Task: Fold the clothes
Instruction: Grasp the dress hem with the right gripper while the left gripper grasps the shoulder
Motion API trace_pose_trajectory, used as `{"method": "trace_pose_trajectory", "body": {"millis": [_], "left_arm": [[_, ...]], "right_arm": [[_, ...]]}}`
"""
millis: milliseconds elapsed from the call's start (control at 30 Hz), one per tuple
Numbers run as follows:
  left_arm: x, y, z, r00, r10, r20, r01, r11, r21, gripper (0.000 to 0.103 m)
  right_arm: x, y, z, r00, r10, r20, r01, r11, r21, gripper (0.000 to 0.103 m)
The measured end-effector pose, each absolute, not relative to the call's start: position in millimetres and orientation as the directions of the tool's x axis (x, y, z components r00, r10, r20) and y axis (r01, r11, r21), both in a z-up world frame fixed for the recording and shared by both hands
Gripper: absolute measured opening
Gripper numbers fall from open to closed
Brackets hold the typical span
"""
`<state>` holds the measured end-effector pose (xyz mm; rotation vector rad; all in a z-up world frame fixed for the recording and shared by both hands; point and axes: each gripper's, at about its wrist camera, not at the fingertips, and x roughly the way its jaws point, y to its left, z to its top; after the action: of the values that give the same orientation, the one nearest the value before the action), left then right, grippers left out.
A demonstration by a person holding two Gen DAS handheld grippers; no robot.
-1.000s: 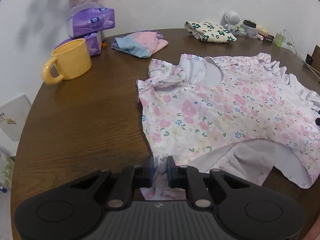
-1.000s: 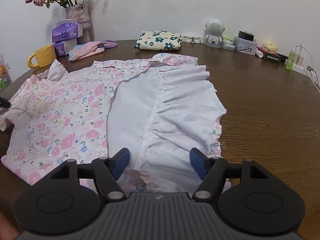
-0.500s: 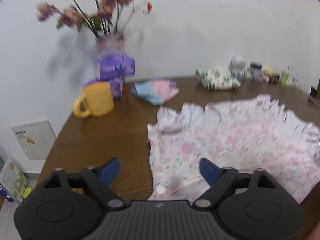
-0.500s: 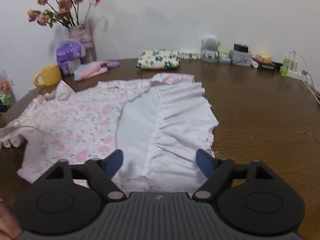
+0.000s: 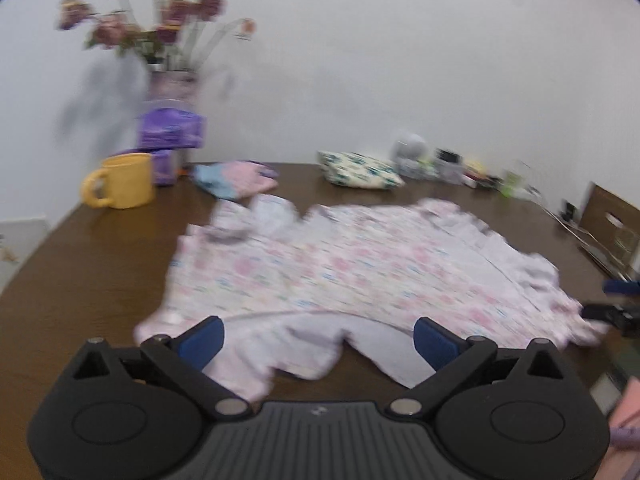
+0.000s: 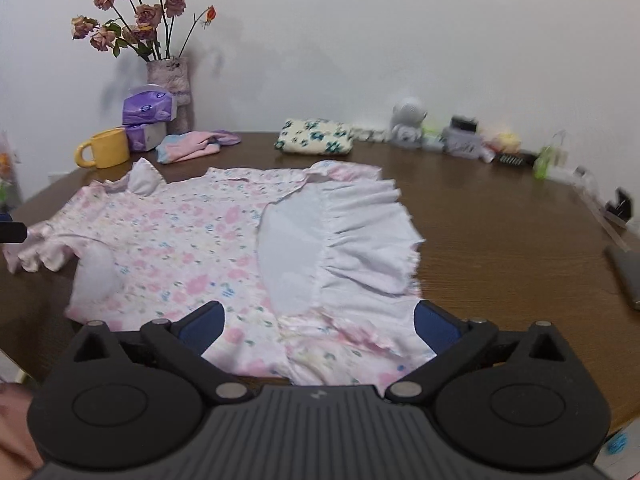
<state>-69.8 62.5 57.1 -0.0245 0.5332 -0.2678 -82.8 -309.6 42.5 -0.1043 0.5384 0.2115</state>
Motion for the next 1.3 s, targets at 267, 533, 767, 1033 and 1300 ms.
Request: {"method": "trace_pose_trajectory", "body": {"millis": [267,533,767,1033,1300], "left_arm": [[-83,25,46,0.799,-0.295,-0.525,0.344,0.939,-0.004,0.101],[-89,-5,42,0.766,-0.340,-0.545,0.435,0.899,0.051,0.101],[-92,-44,40,0.704,-0.394,-0.592,0.626,0.737,0.255,0.095],[-83,-76,27,0.639,-0.361,-0.679,0.743,0.521,0.421,0.071],[-81,-92,25,0.601,-0.331,-0.728,0.793,0.361,0.490,0.054]], "right_arm": [[-105,-317,27,0.820,0.170,-0.547,-0.243,0.968,-0.064,0.103],[-118,-324,23,0.813,0.167,-0.558,-0.278,0.953,-0.120,0.103],[-116,-325,33,0.767,0.176,-0.616,-0.446,0.837,-0.316,0.084],[-107,-325,32,0.689,0.165,-0.706,-0.609,0.660,-0.440,0.044],[-97,-323,28,0.649,0.166,-0.742,-0.690,0.539,-0.483,0.043]]}}
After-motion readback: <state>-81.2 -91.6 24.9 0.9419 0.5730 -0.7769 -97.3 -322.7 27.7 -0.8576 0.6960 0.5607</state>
